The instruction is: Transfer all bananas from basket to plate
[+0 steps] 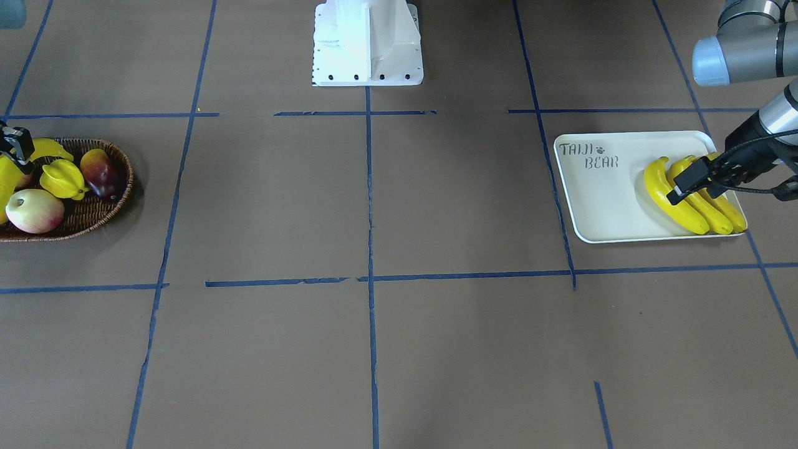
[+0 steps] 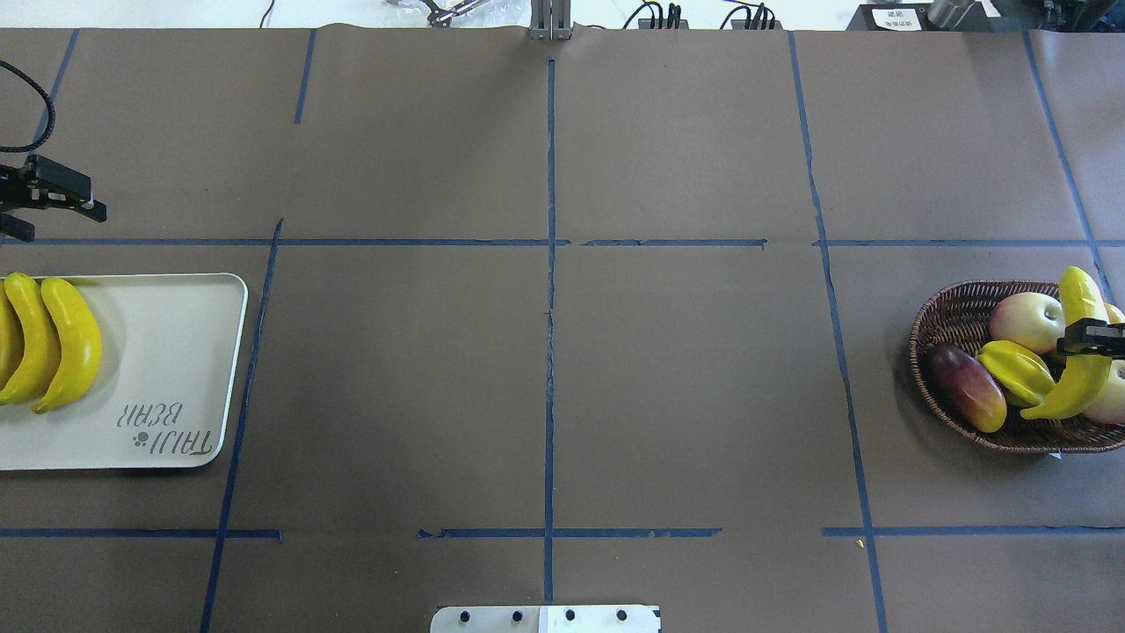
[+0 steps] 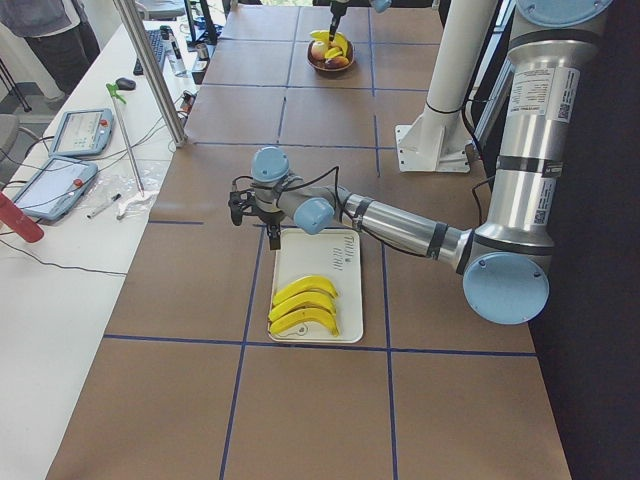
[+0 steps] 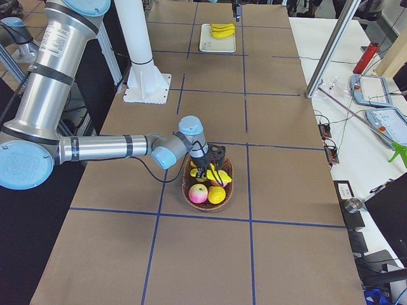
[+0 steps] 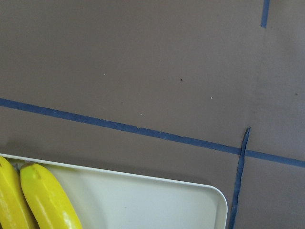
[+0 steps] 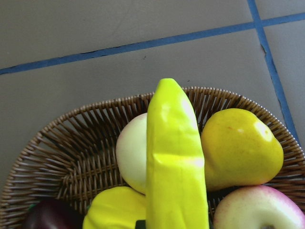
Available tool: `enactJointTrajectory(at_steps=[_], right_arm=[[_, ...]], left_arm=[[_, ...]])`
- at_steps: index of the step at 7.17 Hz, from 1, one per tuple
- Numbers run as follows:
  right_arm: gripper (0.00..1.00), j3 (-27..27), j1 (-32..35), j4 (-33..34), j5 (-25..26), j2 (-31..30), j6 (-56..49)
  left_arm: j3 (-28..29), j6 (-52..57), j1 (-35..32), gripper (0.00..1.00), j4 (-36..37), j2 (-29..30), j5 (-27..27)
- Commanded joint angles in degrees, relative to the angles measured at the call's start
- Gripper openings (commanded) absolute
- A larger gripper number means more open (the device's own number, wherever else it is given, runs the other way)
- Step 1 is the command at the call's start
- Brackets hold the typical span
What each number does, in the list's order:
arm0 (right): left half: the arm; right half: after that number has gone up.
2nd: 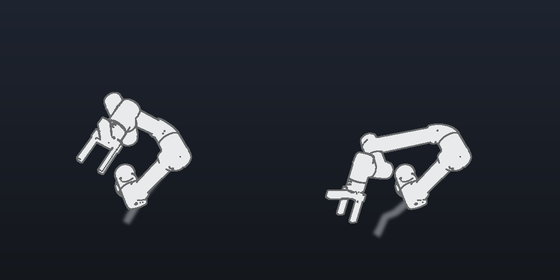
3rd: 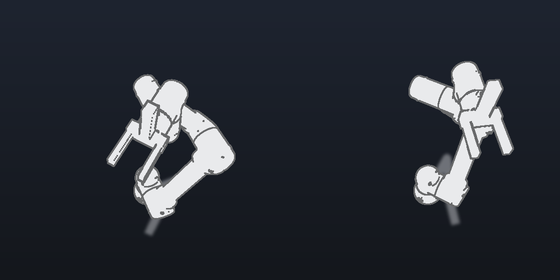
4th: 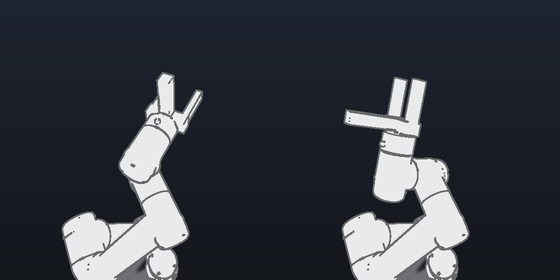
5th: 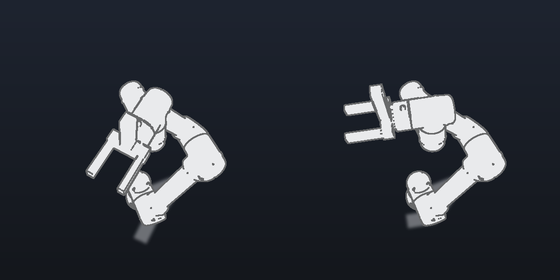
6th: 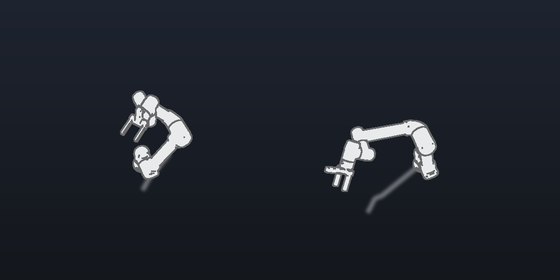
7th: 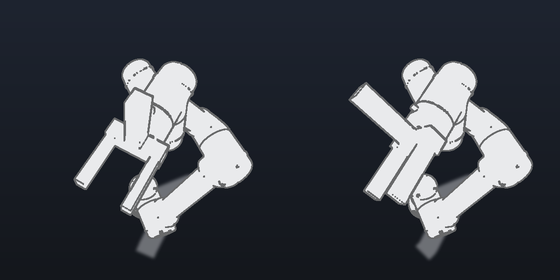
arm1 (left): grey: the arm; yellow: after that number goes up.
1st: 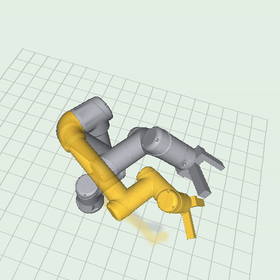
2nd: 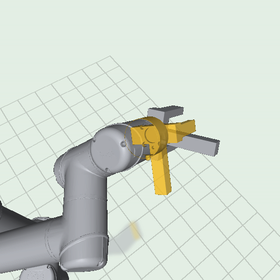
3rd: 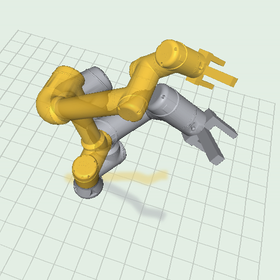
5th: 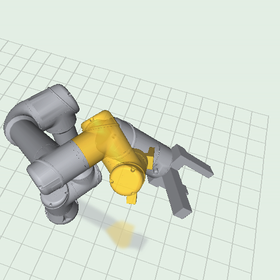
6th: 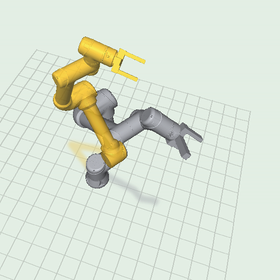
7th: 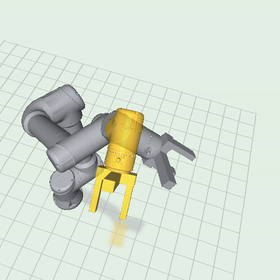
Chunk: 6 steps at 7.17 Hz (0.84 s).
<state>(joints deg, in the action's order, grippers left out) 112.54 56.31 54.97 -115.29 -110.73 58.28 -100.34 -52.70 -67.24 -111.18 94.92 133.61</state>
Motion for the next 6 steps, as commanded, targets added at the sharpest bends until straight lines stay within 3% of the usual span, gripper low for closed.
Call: enactJointTrajectory(at_steps=[1, 3, 6], right_arm=[[0.0, 8.09, 3.69, 7.47, -3.52, 0.42, -0.44], [0.0, 8.58, 3.98, 9.98, -7.74, 8.21, -0.97], [0.02, 0.42, 1.71, 9.19, -14.52, 25.26, 0.86]], left_arm=[[-0.2, -0.03, 0.0, 1.0, 0.0, 0.01, 0.07], [-1.34, -0.03, -0.09, 1.0, -0.78, -0.08, 0.07], [-2.75, -0.12, 0.18, 1.0, -0.97, 2.45, 0.25]])
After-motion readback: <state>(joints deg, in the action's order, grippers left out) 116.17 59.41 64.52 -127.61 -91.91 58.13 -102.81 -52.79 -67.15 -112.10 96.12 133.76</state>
